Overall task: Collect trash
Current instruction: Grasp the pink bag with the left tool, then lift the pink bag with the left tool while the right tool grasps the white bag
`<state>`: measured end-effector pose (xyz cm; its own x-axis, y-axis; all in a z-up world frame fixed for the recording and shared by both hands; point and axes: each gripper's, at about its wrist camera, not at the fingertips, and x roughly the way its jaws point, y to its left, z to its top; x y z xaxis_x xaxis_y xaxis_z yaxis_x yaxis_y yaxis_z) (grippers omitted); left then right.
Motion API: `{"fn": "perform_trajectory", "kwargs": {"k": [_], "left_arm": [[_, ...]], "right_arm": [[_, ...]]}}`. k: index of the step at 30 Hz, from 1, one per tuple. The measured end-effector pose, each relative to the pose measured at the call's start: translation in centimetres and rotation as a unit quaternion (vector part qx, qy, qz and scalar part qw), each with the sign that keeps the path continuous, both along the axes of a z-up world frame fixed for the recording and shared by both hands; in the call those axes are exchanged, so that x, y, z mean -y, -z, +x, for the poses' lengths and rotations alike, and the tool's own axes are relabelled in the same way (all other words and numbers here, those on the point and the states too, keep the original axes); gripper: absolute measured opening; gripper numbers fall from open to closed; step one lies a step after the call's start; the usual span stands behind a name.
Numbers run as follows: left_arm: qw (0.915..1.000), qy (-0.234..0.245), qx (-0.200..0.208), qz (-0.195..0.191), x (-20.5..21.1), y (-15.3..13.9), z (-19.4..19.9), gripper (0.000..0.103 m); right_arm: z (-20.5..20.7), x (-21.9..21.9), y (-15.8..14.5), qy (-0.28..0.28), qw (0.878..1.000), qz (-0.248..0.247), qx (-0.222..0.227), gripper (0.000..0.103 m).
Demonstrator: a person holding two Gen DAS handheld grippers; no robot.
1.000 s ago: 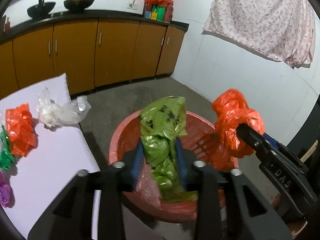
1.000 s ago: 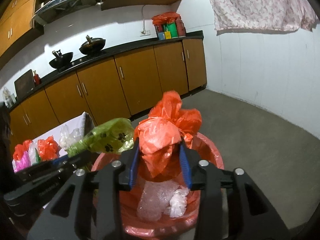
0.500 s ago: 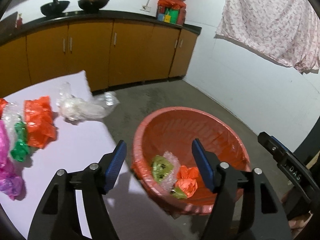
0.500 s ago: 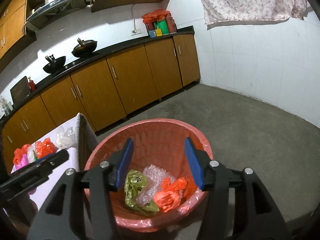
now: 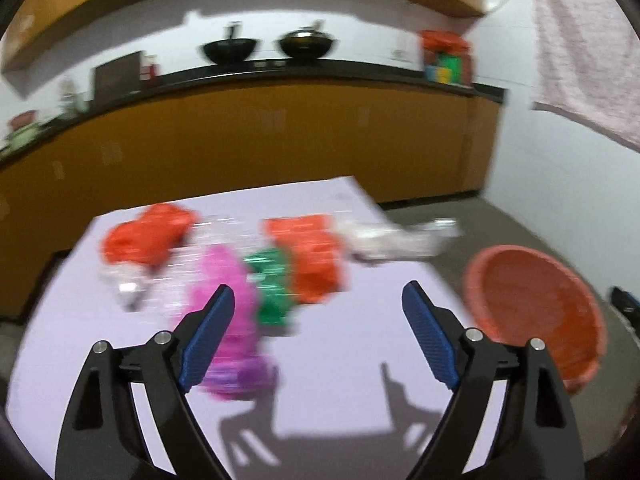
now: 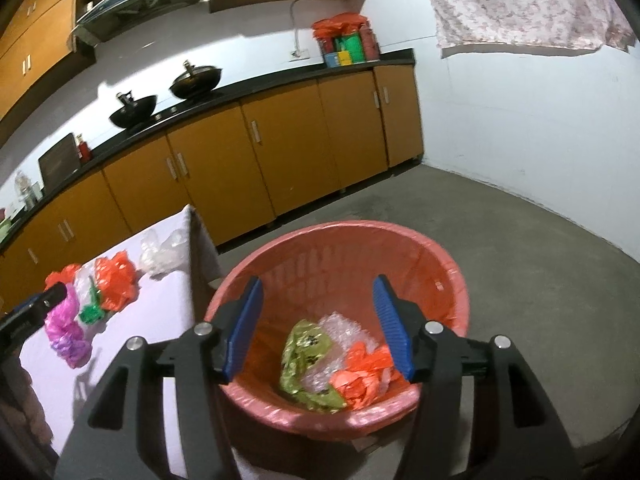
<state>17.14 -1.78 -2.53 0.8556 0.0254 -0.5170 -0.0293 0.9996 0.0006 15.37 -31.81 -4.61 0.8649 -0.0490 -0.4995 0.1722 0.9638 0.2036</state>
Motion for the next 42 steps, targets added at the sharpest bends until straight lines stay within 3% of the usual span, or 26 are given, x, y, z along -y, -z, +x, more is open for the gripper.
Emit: {"fn": "perform_trajectory", "kwargs": {"k": [6, 15, 21, 23, 25, 29, 42], "left_arm": [[0.9963, -0.07, -0.049, -0.012, -5.3, 2.0, 2.0, 0.086], [0.9946, -0.064, -0.078, -0.025, -6.6, 4.6, 2.3, 0.084], [0.9931, -0.055, -0.094, -0.044, -7.0, 5.6, 2.4, 0.07], [0.9928, -0.049, -0.097, -0.05, -7.0, 5.8, 2.4, 0.06], [0.9931, -0.044, -0.096, -0.052, -7.0, 5.8, 2.3, 0.05], [0.9942, -0.038, -0.086, -0.052, -7.0, 5.6, 1.8, 0.043], [0.9957, -0.036, -0.013, -0.084, -10.2, 1.3, -2.1, 0.043]], "right_arm": [[0.1, -2.7, 0.0, -0.031, 0.999, -0.009, -0.004, 0.057], [0.3, -5.2, -0.4, -0.054, 0.998, -0.026, -0.011, 0.057], [0.5, -5.9, -0.4, -0.063, 0.997, -0.03, -0.016, 0.057], [0.6, -6.3, -0.3, -0.066, 0.997, -0.032, -0.017, 0.057], [0.6, -6.6, -0.3, -0.07, 0.997, -0.033, -0.018, 0.057], [0.7, -7.0, -0.3, -0.075, 0.996, -0.032, -0.019, 0.057], [2.2, -10.4, -1.3, -0.113, 0.993, -0.044, -0.005, 0.057]]}}
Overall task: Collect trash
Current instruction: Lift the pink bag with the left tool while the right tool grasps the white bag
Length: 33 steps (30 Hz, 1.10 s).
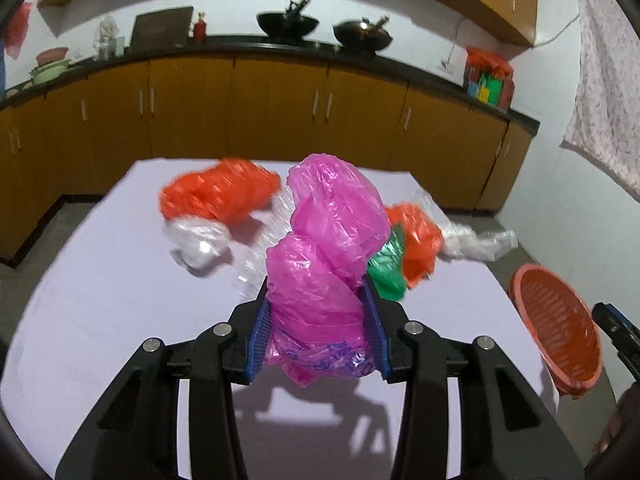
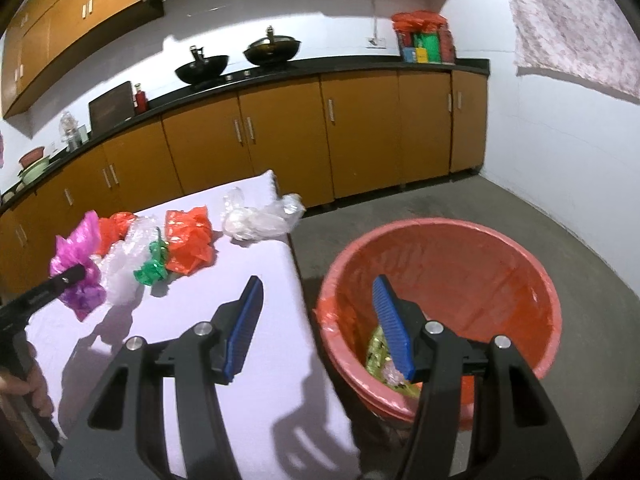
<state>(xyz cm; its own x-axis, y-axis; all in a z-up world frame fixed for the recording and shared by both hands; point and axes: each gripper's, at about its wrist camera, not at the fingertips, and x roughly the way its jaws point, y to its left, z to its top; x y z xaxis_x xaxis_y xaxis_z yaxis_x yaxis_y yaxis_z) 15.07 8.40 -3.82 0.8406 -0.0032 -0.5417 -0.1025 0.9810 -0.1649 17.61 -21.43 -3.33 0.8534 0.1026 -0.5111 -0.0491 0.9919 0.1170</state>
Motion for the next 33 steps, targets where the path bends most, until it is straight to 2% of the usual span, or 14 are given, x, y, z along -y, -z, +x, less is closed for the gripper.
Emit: {"fn": "perform_trajectory", "kwargs": {"k": [7, 13, 17, 22, 31, 33], "left_arm": [[0.9987, -0.049, 0.012, 0.001, -4.6, -0.8, -0.5, 0.043], [0.9966, -0.082, 0.008, -0.003, -8.3, -0.6, 0.4, 0.043], [0.9955, -0.094, 0.006, -0.009, -10.1, -0.4, 1.1, 0.043], [0.995, -0.099, 0.006, -0.01, -11.4, -0.3, 2.1, 0.043], [0.9959, -0.09, 0.0, -0.01, -11.2, 0.3, 3.1, 0.043], [0.996, -0.088, -0.001, -0.01, -11.3, 0.4, 3.2, 0.043]], "right_arm": [[4.4, -3.5, -0.8, -0.031, 0.999, 0.011, 0.01, 0.057], [10.2, -6.8, -0.6, -0.051, 0.999, -0.013, 0.007, 0.062], [14.6, -8.1, 0.5, -0.059, 0.997, -0.05, -0.015, 0.067], [17.9, -9.1, 2.1, -0.076, 0.993, -0.077, -0.045, 0.072], [21.6, -10.4, 4.6, -0.102, 0.986, -0.082, -0.106, 0.072], [21.8, -10.8, 5.2, -0.11, 0.983, -0.082, -0.119, 0.064]]}}
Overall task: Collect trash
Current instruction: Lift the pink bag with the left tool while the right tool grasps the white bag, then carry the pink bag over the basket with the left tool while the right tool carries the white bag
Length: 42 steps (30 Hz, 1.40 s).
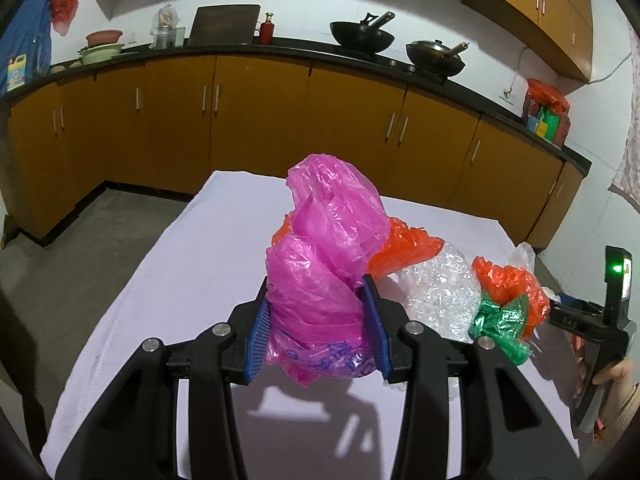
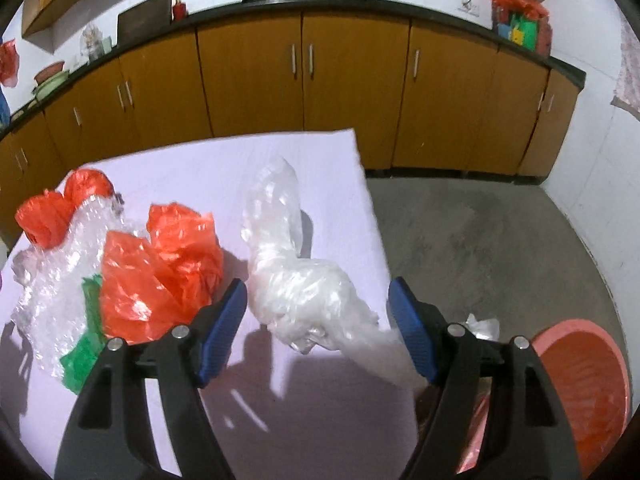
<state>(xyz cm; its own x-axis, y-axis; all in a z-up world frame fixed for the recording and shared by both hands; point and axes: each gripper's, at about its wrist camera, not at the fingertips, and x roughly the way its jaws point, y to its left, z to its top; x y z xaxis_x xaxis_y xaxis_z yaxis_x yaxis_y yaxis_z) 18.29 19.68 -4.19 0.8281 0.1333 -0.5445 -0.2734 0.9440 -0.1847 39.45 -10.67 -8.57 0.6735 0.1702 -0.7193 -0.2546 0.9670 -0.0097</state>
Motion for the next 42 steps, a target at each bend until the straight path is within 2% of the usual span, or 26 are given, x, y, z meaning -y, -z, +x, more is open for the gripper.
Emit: {"fn": "perform_trajectory", "kwargs": {"k": [2, 5, 8, 12, 26, 42], "left_arm": [[1.0, 0.002, 0.0, 0.0, 0.1, 0.0, 0.1, 0.043], [1.0, 0.003, 0.0, -0.002, 0.3, -0.2, 0.2, 0.043], [1.0, 0.004, 0.002, -0.001, 0.3, -0.5, 0.2, 0.043], [1.0, 0.007, 0.005, 0.0, 0.6, -0.8, -0.1, 0.043], [0.9994, 0.028, 0.02, 0.001, 3.3, -2.9, -1.4, 0.043], [0.9944, 0.1, 0.033, -0.007, 11.2, -4.3, -2.3, 0.043]], "right_arm": [[0.2, -0.3, 0.6, -0.006, 1.0, 0.001, -0.013, 0.051], [-0.2, -0.7, 0.7, -0.011, 1.0, -0.002, -0.011, 0.044], [-0.9, -0.2, 0.4, -0.004, 1.0, 0.019, -0.011, 0.041], [-2.1, 0.7, -0.6, 0.007, 0.999, 0.04, -0.001, 0.04], [-8.5, 4.4, -4.5, 0.029, 0.997, 0.063, 0.032, 0.04], [-17.1, 10.0, -9.2, 0.064, 0.989, 0.098, 0.086, 0.04]]}}
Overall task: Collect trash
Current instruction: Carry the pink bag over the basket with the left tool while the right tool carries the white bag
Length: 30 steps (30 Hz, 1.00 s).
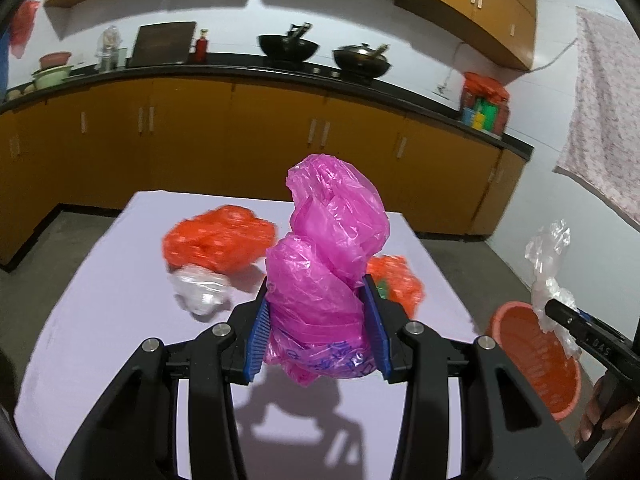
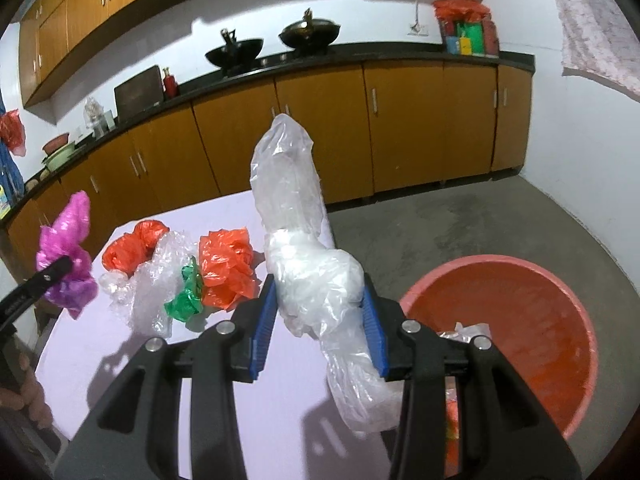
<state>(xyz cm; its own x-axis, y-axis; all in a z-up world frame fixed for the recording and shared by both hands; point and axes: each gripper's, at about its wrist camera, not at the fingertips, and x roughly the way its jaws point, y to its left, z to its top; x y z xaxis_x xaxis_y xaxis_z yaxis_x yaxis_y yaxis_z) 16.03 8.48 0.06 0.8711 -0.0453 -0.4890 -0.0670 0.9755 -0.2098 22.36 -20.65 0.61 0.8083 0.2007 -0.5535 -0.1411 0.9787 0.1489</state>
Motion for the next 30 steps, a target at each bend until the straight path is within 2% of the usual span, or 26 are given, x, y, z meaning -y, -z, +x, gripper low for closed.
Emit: {"fn": "perform_trajectory", "kwargs": {"k": [11, 20, 30], "left_arm": [[0.9973, 0.074, 0.0, -0.002, 7.3, -0.2, 0.8, 0.043], [0.9912, 0.132, -0.006, 0.01, 13.1, 0.2, 1.5, 0.043], [0.9844, 0.173, -0.017, 0.023, 17.4, 0.9, 2.0, 0.043]], "right_arm": [[-4.2, 5.0, -1.7, 0.063, 0.997, -0.015, 0.035, 0.04], [-5.2, 8.8, -0.9, 0.101, 0.994, -0.011, 0.031, 0.04], [-5.4, 11.8, 0.4, 0.125, 0.992, -0.002, 0.023, 0.04]]}}
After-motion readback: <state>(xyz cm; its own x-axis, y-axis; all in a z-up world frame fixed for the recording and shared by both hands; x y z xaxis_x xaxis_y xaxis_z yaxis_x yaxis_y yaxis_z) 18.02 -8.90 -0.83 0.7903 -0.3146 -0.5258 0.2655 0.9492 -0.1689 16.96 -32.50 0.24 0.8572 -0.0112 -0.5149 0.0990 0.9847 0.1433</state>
